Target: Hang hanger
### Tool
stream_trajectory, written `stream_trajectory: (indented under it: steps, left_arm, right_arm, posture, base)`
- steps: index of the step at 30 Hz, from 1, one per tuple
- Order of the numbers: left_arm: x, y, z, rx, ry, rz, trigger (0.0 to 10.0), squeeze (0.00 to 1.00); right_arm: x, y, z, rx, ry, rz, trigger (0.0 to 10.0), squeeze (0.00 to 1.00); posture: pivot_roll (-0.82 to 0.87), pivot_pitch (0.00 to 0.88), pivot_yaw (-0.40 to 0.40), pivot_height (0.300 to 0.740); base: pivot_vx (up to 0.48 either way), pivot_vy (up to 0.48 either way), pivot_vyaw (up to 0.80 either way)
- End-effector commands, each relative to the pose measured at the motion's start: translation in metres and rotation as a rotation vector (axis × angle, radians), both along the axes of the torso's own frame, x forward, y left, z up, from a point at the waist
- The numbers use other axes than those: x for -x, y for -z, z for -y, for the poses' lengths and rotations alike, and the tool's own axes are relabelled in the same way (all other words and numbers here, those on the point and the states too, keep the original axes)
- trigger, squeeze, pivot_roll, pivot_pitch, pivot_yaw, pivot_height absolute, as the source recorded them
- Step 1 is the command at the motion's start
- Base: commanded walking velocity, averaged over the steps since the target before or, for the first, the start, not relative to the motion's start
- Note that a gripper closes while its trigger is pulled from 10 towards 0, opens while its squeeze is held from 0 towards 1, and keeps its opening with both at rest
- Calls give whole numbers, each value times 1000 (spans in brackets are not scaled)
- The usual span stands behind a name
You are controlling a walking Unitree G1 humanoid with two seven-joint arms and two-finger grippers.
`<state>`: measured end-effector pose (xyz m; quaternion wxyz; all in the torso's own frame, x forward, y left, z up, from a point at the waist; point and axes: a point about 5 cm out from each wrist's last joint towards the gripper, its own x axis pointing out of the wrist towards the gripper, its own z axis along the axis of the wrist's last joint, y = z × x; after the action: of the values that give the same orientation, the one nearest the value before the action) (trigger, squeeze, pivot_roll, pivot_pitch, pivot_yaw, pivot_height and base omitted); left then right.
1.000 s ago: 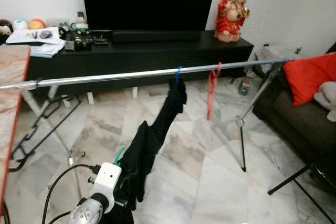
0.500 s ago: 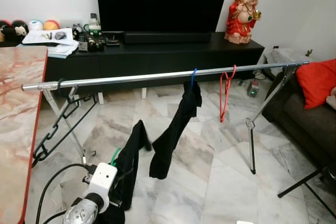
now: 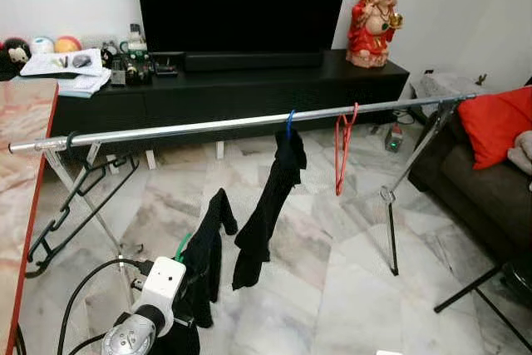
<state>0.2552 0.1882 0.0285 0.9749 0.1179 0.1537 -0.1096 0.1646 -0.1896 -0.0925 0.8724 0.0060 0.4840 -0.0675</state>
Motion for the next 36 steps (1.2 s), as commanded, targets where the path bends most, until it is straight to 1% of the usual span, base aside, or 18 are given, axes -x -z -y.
stream_trajectory:
  steps: [1,36]
  left_arm:
    - [-5,-7,4,9,15,35,10000,0]
    - [-7,-9,3,4,27,43,10000,0]
  right_arm:
    - [-1,-1,3,7,2,1,10000,0]
    - [-1,-1,2,-1,-1,-2,10000,0]
  posture:
    - [162,0,-99,740]
    - [160,0,-99,740]
  base:
    - [304,0,0]
    - [343,0,0]
